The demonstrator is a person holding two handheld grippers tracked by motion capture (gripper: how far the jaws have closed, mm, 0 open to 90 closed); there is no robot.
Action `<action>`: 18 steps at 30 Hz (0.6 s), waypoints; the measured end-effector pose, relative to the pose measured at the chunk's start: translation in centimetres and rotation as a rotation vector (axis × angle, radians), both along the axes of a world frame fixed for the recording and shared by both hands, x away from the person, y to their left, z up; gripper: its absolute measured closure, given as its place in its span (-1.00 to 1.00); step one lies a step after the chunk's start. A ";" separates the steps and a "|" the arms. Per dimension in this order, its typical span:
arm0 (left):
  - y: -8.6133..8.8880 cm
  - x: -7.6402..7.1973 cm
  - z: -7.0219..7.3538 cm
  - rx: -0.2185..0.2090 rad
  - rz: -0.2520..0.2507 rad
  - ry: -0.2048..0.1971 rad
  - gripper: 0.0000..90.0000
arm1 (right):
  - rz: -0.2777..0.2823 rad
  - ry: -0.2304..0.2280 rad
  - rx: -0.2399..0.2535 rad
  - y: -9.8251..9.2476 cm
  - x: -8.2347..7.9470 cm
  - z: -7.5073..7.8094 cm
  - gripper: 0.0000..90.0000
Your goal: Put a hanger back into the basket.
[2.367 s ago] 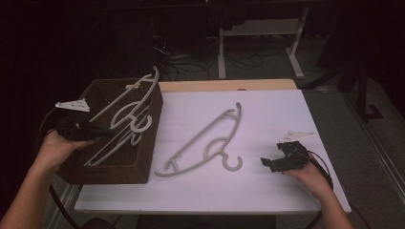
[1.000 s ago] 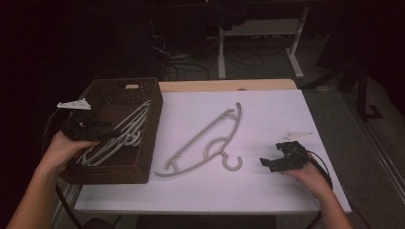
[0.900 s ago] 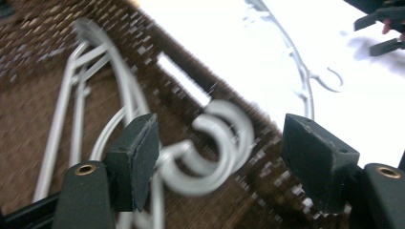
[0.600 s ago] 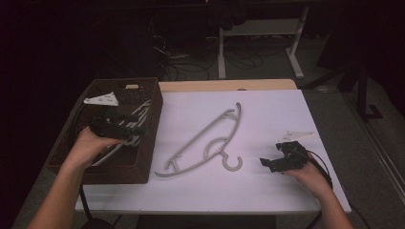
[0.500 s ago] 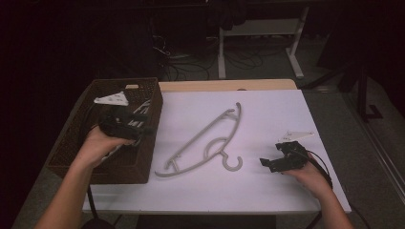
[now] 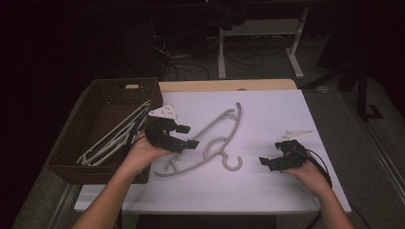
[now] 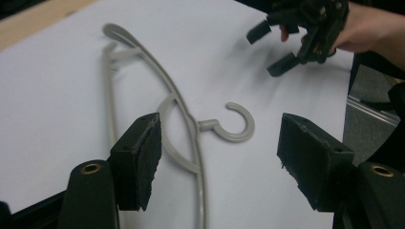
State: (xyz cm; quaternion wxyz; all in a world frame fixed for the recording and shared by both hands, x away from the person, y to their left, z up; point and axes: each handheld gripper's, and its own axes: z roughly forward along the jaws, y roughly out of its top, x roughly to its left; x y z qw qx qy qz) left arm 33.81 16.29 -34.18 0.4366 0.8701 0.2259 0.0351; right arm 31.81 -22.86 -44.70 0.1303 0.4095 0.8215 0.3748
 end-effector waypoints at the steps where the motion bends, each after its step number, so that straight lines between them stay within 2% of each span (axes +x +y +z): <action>1: -0.3 -0.1 -0.5 -0.004 -0.004 0.004 -0.30 | 0.000 0.000 0.003 0.1 0.1 0.1 -0.76; 7: -1.4 -0.2 -3.7 0.001 -0.017 0.011 -0.43 | 0.006 0.006 0.011 0.6 1.7 0.8 -0.76; 11: -1.3 -0.2 -5.7 0.004 -0.012 0.010 -0.60 | 0.018 0.008 0.012 1.5 2.9 1.5 -0.64; 14: -1.0 -0.1 -7.0 0.002 -0.005 0.014 -0.70 | 0.023 0.009 0.002 2.4 4.2 1.9 -0.44; 18: -0.8 0.0 -7.7 -0.001 0.012 0.004 -0.81 | 0.049 0.021 -0.006 4.1 6.2 2.2 0.00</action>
